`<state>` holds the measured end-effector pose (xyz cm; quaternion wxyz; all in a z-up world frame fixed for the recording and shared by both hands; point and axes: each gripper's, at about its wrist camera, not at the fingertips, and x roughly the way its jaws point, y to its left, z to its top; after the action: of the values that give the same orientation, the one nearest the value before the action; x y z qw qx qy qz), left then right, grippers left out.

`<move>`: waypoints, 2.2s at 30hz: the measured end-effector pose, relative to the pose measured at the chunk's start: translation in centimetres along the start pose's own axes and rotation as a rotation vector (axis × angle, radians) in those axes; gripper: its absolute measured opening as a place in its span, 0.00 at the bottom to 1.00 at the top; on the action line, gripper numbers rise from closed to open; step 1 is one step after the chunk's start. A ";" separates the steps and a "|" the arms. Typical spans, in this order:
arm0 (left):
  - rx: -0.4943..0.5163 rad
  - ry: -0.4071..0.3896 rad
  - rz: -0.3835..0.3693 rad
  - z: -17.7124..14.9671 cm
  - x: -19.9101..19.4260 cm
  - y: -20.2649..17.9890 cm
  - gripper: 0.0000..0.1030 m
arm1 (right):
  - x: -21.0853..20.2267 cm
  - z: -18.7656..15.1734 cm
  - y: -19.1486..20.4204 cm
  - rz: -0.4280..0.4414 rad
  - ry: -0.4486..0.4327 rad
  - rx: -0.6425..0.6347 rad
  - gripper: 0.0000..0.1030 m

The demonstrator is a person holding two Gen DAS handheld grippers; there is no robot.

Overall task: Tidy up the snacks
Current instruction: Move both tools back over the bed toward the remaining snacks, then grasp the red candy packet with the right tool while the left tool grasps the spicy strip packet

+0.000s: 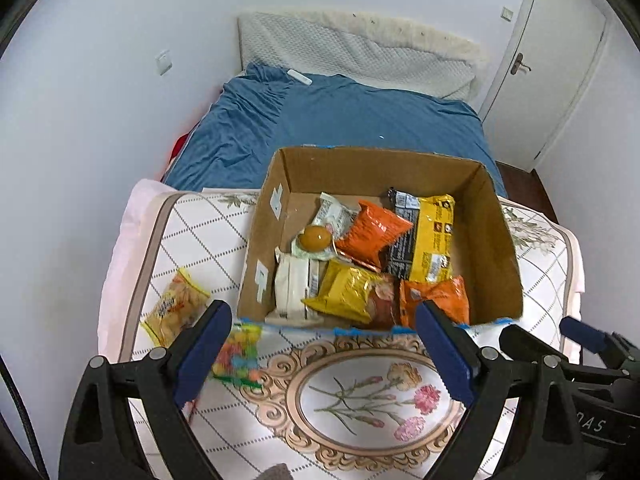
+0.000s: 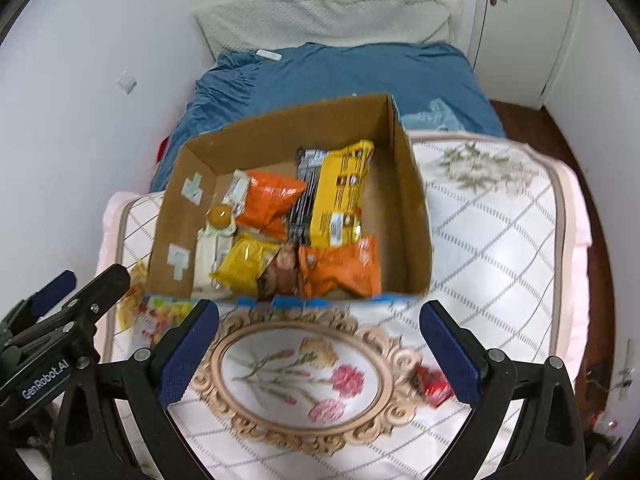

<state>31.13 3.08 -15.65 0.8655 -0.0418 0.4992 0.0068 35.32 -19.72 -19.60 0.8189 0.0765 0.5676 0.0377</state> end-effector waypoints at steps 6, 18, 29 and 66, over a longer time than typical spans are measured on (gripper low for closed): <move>-0.024 0.009 -0.019 -2.8 -0.3 0.1 0.92 | -0.8 -3.1 -4.4 0.028 0.005 0.122 0.99; -0.026 0.193 0.032 -8.9 7.1 -0.3 1.00 | 7.6 -9.4 -14.4 -0.050 0.197 0.361 0.99; -0.013 0.262 0.094 -11.5 10.1 1.1 1.00 | 14.6 -12.5 -16.0 -0.054 0.274 0.445 0.85; -0.043 0.531 0.124 -9.8 19.9 17.4 0.98 | 15.2 -14.9 3.0 0.158 0.349 0.122 0.50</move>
<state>31.75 19.05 -38.84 0.7011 -0.0297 0.7100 0.0590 26.80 -13.31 -38.24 0.6964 0.1625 0.6945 0.0800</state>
